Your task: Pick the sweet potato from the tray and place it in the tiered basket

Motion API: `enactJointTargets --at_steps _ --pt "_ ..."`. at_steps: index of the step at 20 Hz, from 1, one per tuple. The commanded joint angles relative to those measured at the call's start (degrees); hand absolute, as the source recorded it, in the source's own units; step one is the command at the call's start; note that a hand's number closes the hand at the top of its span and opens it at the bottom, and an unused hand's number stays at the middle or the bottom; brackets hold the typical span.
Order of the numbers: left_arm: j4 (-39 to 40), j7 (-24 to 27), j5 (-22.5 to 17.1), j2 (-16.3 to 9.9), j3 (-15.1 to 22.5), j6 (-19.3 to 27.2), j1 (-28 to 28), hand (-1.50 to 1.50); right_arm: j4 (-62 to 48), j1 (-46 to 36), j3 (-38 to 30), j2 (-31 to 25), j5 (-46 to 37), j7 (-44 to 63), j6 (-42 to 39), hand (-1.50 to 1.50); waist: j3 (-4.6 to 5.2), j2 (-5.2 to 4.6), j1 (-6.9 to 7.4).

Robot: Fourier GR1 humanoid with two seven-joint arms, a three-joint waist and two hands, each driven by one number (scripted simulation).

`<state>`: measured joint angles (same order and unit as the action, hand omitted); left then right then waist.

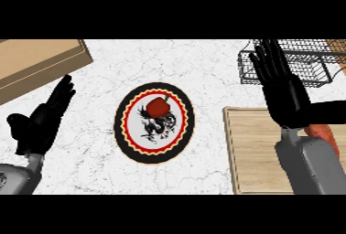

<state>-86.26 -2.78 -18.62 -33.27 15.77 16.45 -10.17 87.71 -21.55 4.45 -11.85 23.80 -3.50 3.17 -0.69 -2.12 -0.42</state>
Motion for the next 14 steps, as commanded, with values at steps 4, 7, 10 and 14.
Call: enactJointTargets --at_steps 4,7,10,14 --pt "0.1 0.9 4.5 -2.8 -2.6 3.2 2.0 0.00 -7.3 8.0 -14.2 -14.5 11.3 4.5 -13.1 1.50 0.55 2.07 -0.32" --pt "2.3 0.5 4.2 -2.1 -2.7 4.3 3.0 0.00 -7.4 5.5 -27.8 -7.5 16.2 -4.9 2.2 1.50 -1.26 4.13 -8.22" --pt "2.1 2.7 6.6 -1.4 -1.7 5.6 3.8 0.00 -19.6 17.6 -19.5 -25.2 -3.5 8.5 2.4 -1.50 0.85 1.17 -1.70" --pt "5.3 4.7 5.9 0.4 -2.6 2.8 2.9 0.00 -22.0 20.8 -23.7 -28.5 -2.0 5.5 -1.9 -1.50 0.72 2.02 -0.42"
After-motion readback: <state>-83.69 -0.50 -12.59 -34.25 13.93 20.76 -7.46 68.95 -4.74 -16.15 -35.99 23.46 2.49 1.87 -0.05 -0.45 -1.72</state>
